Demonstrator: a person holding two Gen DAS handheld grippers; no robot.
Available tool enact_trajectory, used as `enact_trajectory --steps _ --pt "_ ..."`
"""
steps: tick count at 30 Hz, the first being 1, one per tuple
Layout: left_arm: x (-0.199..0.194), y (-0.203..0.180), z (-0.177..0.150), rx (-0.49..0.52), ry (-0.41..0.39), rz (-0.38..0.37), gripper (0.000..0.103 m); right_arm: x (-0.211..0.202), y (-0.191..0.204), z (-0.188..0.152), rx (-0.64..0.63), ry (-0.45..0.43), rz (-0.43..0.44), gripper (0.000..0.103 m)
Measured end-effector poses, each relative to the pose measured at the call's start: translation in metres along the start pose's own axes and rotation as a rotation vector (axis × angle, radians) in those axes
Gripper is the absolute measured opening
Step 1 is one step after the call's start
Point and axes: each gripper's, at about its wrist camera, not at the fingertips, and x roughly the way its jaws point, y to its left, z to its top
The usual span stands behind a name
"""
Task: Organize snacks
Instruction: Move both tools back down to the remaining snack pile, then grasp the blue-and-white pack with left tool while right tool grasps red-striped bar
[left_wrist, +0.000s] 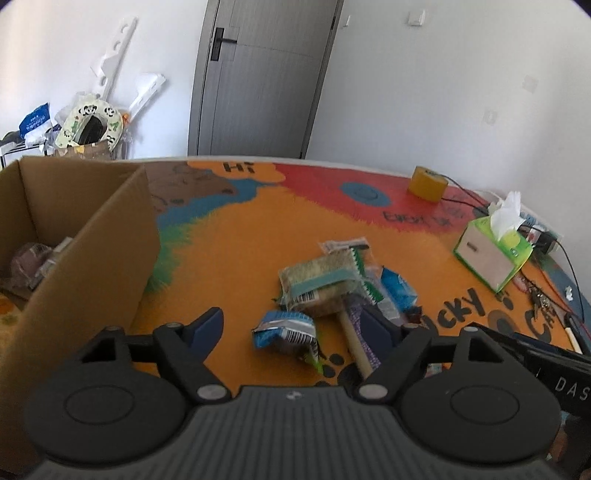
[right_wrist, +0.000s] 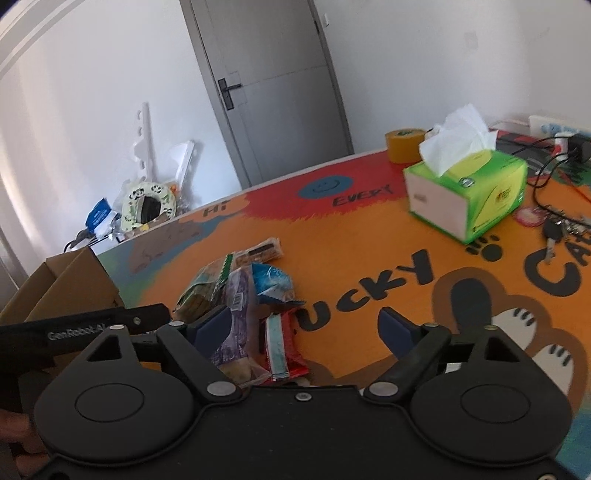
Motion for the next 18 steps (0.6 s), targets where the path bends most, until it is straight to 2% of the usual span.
enact_trajectory --steps 3,7,12,16,18 --pt "0.007 -0.001 -0.001 -0.001 0.015 -0.001 0.071 0.007 0.001 0.000 -0.004 0.021 0.009 0.078" --pt "0.013 0.002 -0.004 -0.013 0.033 -0.002 0.063 0.014 0.005 0.000 -0.028 0.037 0.022 0.075" --pt "0.019 0.006 -0.004 -0.023 0.057 -0.001 0.050 0.026 0.007 0.000 -0.038 0.083 0.030 0.056" --pt "0.022 0.007 -0.009 -0.026 0.072 -0.014 0.042 0.032 0.009 -0.003 -0.049 0.113 0.034 0.050" --pt "0.021 0.007 -0.011 -0.025 0.069 -0.019 0.036 0.036 0.011 -0.007 -0.063 0.141 0.034 0.039"
